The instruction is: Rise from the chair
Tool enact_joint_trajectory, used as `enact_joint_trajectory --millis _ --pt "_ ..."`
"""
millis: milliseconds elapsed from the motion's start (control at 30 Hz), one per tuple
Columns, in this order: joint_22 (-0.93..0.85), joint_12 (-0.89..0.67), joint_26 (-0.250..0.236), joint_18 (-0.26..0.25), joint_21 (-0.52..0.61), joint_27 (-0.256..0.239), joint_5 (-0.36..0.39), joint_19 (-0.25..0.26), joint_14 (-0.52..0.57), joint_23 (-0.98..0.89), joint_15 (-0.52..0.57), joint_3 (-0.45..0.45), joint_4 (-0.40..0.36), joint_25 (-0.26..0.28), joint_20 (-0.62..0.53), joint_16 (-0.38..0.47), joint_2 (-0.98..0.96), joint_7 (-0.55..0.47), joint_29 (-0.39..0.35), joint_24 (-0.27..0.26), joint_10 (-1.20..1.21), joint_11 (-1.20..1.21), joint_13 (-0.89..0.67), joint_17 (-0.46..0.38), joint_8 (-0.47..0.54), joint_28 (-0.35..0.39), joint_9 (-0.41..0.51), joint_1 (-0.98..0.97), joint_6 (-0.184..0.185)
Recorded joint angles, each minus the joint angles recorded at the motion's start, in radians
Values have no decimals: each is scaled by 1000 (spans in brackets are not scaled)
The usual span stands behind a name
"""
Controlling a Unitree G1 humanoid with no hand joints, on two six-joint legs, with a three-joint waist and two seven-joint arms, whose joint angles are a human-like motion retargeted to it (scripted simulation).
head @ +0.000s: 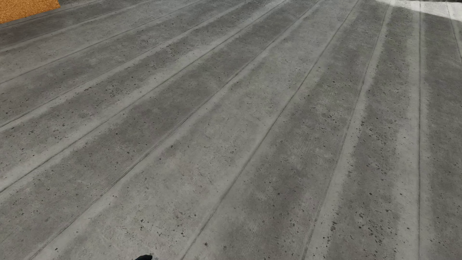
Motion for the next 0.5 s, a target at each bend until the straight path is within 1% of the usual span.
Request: enact_joint_trajectory --millis 33,67,133,200,333,367,400,500 --pt "30 5 11 0 -5 5 -2 3 -4 16 -4 1 0 -1 9 -5 16 4 1 0 -1 -3 5 5 -4 8 -11 14 0" --pt "42 10 12 0 -8 7 -3 5 -7 22 -9 2 -1 -3 12 -3 25 5 7 8 -3 1 9 8 -7 0 -18 27 0" --pt "26 24 -7 2 -12 0 -7 5 -12 6 -17 4 -4 -5 6 7 40 3 21 33 -4 0 19 14 -10 -31 -29 38 -4" --pt "-6 27 -17 2 -9 -2 -12 8 -11 -19 -19 9 -7 0 -3 10 41 -7 26 39 -5 0 21 25 -14 -55 -38 34 -10" --pt "-60 -2 -27 11 8 -5 -25 1 6 -55 -15 21 -26 16 -41 -19 40 -39 22 30 -9 -1 9 40 -32 -62 -32 16 -17" --pt "-79 -2 -18 20 5 -6 -31 0 12 -64 -12 27 -33 15 -61 -29 26 -53 21 30 -7 2 15 40 -36 -47 -48 -5 -14" --pt "-97 -6 -24 16 8 -7 -38 -3 18 -64 -11 30 -41 17 -68 -41 43 -58 24 26 -11 0 10 35 -42 -55 -34 4 -8" --pt "-141 -9 -35 24 25 -13 -56 -8 16 -72 -18 38 -60 24 -81 -58 15 -100 21 32 35 41 22 23 -58 -65 -41 -54 -1"
